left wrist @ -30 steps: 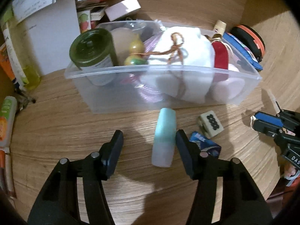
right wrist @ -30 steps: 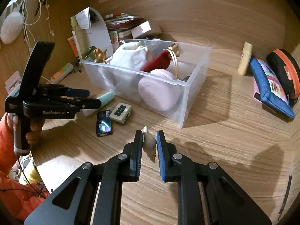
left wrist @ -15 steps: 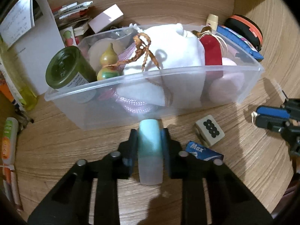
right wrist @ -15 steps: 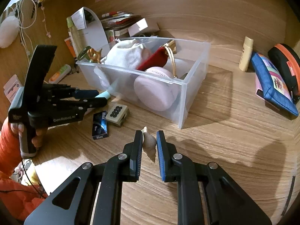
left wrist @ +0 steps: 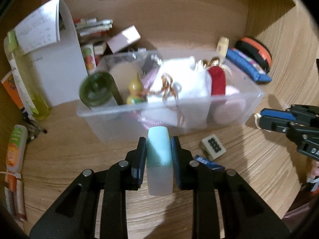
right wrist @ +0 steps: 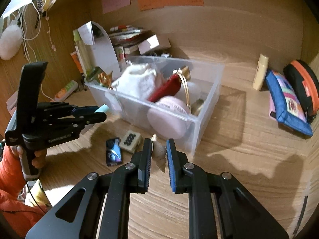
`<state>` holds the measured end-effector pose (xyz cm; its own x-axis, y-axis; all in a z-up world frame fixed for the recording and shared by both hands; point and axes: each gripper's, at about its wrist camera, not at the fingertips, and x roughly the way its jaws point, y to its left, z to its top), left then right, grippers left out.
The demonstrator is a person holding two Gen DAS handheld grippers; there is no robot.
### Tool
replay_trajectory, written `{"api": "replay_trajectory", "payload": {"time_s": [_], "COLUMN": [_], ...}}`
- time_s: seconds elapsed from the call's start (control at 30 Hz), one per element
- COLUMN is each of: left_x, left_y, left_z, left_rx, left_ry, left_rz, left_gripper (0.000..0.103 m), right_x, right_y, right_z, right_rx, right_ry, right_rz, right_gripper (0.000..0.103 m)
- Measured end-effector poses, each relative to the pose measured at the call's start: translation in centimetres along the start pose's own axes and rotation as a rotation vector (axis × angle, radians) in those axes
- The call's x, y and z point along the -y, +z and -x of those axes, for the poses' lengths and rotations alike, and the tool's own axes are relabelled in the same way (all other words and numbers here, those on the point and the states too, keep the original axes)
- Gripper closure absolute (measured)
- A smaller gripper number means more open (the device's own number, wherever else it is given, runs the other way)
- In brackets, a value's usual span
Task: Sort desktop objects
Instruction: 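Carry the mint tube and blue card into the box and open both tools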
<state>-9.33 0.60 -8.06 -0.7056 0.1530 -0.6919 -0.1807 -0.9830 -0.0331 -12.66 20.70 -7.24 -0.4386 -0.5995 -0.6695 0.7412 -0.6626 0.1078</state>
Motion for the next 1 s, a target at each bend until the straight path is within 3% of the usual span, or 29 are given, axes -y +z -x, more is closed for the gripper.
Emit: {"api": "replay_trajectory", "payload": {"time_s": [0.5, 1.0], "left_x": [-2.4, -4.2], "left_y": [2.9, 6.1], "left_z": [5.1, 5.0], "left_rx": [0.183, 0.237], "left_ry": [-0.030, -0.086], "left_rz": [0.075, 0.113], "left_gripper": [0.079, 0.079], "right_x": [-1.2, 1.1], "right_y": [4.1, 7.6], "right_z": [2.6, 2.1], "right_rx": [0.139, 0.205], "right_ry": [0.006, -0.036], "right_rz": [-0.005, -0.084], "right_gripper": [0.089, 0.089]}}
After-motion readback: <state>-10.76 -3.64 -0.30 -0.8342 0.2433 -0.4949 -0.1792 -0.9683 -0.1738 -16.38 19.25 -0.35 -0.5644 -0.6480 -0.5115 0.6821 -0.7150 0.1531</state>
